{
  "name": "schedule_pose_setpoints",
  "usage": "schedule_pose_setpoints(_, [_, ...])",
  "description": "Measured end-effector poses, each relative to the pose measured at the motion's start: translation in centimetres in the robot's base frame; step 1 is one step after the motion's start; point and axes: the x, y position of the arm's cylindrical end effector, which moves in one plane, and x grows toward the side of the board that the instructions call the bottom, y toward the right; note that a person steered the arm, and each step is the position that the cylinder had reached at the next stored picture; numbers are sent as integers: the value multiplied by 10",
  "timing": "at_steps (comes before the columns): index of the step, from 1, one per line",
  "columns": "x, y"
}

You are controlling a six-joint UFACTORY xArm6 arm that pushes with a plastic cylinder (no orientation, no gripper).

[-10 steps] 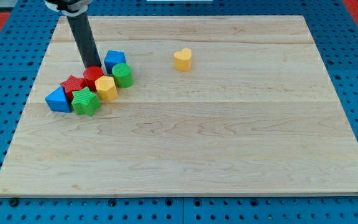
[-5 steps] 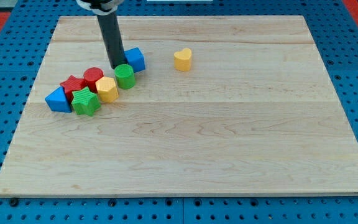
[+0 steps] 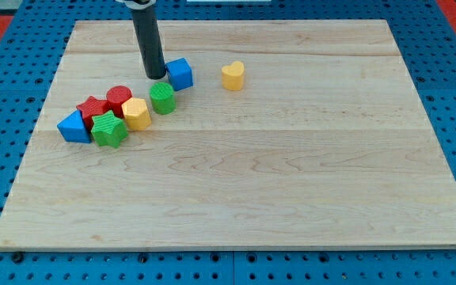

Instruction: Push the blue cube into the yellow heart

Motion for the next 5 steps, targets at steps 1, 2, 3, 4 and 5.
schedule_pose_setpoints(1, [0,23])
schedule_pose_setpoints(2, [0,50])
schedule_pose_setpoints(3, [0,76])
schedule_pose_setpoints(4, [0,78])
schedule_pose_setpoints(5, [-5,57])
